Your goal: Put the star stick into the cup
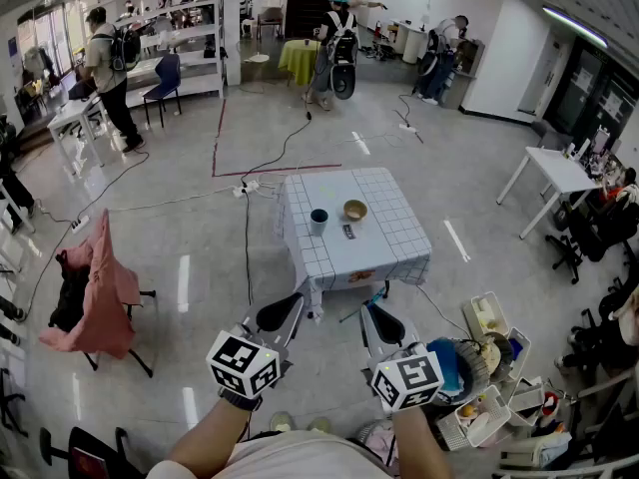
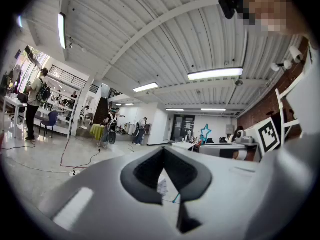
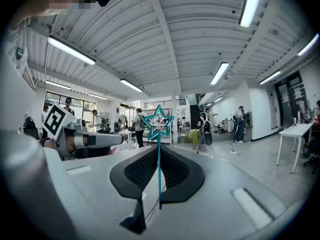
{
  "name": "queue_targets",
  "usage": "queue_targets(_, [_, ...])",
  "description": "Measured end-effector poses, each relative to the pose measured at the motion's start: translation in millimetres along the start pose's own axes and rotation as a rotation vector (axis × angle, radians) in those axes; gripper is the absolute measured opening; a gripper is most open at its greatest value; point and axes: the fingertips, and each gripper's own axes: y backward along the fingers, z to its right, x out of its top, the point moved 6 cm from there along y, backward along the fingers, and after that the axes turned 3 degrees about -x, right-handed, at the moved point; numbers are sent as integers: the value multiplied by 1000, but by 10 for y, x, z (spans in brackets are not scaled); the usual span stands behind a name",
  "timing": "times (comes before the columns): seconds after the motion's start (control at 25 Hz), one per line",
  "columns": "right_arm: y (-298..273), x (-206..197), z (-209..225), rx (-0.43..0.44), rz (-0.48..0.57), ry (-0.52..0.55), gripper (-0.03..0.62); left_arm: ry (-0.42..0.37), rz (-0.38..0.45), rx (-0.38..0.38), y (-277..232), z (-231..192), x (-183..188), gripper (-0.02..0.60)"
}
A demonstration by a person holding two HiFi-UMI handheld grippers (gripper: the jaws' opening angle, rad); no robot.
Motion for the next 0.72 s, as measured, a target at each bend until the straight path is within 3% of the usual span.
queue_targets(0.72, [-255,-94,-156,5,-25,-51,29,21,-13,-11,30,-343,-45,6])
